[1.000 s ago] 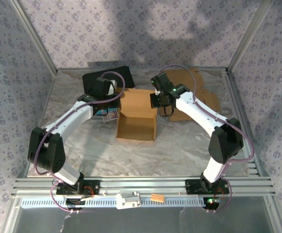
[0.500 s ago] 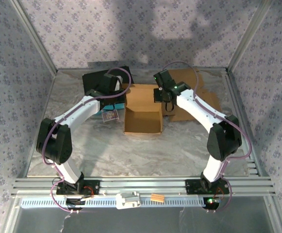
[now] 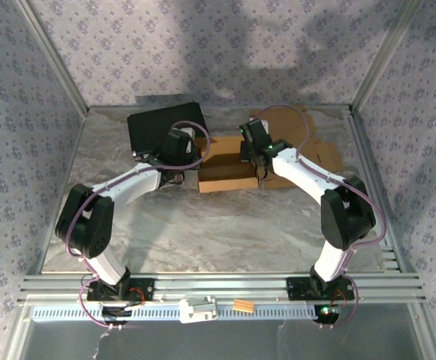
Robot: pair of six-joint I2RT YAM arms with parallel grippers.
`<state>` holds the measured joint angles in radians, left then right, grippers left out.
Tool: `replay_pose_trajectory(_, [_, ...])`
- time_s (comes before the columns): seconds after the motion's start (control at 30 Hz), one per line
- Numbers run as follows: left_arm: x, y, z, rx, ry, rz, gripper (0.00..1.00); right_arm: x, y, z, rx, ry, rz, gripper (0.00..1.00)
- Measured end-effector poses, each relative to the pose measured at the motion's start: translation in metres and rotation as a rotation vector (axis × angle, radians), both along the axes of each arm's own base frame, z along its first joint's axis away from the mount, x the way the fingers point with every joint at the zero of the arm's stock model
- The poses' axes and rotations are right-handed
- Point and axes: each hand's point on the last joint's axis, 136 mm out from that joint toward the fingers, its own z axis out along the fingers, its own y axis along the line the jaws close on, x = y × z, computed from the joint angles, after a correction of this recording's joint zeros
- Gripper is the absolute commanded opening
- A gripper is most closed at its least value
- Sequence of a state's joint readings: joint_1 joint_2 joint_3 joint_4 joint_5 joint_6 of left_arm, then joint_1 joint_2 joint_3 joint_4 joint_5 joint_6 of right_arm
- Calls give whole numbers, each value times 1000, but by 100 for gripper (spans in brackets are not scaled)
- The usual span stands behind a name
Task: Fold the paper box
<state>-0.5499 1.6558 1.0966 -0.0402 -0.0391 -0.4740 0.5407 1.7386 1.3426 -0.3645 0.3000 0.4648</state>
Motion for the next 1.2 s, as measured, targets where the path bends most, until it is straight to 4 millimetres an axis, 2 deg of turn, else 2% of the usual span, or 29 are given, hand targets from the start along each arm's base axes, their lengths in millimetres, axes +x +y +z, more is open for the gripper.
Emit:
replay_pose_trajectory(0.17, [-5,-3,-8,-5,-10,-7,0,-5,-3,-11,6,8,-11,0])
replay_pose_trajectory(0.43, [-25,-15,-10,12,-44,-27,0,-24,-14,-11,5,20,-24,0])
replay_pose_trajectory(0.53, [-30,-17,-11,36,-59,-17,0,-31,-17,-8,9,39,-25,7])
replay_pose_trajectory(0.63, [-32,-17,-12,61,-73,-2,0,-39,-18,-9,18,77,-21,18])
replay_pose_trajectory(0.73, [-37,-16,-13,81,-82,6,0,-45,-11,-7,59,114,-9,35])
replay_pose_trajectory(0.83, [-39,-17,-13,95,-92,8,0,-54,-7,-4,109,154,-9,46])
replay_pose_trajectory(0.97, [-41,-19,-13,103,-96,3,0,-66,-5,3,164,201,-26,53])
replay_pose_trajectory(1.2, [-42,-20,-13,107,-97,4,0,-87,-6,34,263,217,-81,56])
